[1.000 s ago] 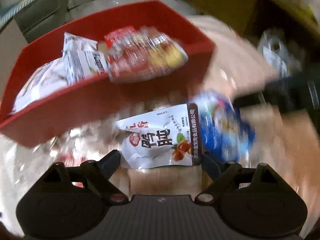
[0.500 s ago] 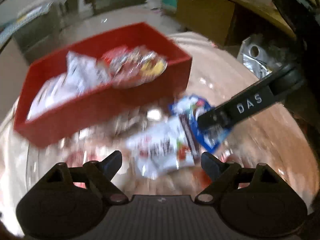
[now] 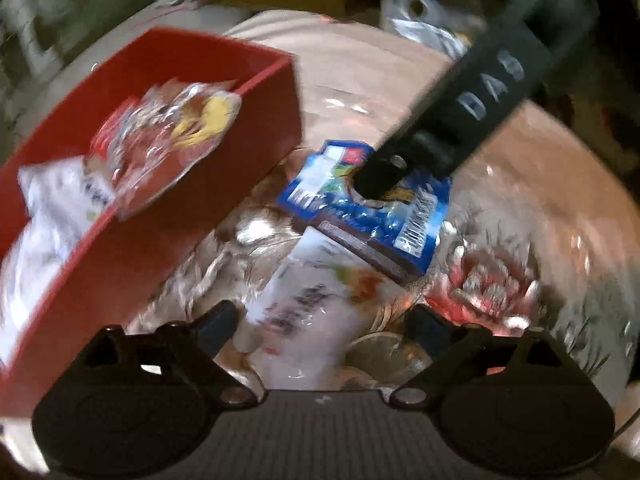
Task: Organize snacks
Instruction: 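Withdraw both tools to the pile and approach the white and blue packets, then grasp the white packet with the left tool while the right tool grasps the blue packet, then lift both packets and carry them above the red box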
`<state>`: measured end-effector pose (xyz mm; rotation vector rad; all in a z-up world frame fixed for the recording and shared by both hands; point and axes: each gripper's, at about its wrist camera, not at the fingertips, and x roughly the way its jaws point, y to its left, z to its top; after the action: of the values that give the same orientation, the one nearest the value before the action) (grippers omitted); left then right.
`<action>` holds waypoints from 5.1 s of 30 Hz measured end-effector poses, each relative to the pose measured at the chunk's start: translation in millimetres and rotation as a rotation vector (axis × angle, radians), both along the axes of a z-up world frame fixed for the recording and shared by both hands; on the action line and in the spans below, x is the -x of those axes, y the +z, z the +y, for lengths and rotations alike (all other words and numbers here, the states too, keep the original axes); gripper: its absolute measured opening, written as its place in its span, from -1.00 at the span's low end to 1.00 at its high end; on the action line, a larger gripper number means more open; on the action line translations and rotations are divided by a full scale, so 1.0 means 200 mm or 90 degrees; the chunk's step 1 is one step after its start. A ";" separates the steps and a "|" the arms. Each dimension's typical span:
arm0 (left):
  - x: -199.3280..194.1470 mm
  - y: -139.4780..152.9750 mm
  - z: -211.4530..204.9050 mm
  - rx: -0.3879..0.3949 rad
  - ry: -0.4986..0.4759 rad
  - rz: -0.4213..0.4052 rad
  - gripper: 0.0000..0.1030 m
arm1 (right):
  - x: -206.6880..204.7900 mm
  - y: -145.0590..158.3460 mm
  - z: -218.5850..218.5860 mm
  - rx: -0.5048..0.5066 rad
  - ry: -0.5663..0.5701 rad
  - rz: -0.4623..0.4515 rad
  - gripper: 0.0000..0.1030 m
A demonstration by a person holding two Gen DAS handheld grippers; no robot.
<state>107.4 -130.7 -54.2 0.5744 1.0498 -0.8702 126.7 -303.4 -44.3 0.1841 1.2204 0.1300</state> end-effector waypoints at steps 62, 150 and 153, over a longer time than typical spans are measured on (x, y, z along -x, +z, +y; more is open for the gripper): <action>0.18 0.25 0.49 0.104 0.485 0.020 -0.11 | 0.30 0.22 0.21 0.012 0.036 -0.118 0.47; -0.12 0.44 0.56 0.208 0.505 -0.037 -0.10 | 0.17 0.24 0.34 -0.088 -0.031 -0.126 0.48; -0.14 0.47 0.56 0.225 0.518 -0.037 -0.10 | 0.17 0.31 0.31 -0.117 -0.037 -0.158 0.48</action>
<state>134.9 -17.7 39.4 -0.1395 0.9300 -0.2959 91.8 -241.1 16.8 0.3533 0.9539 0.2084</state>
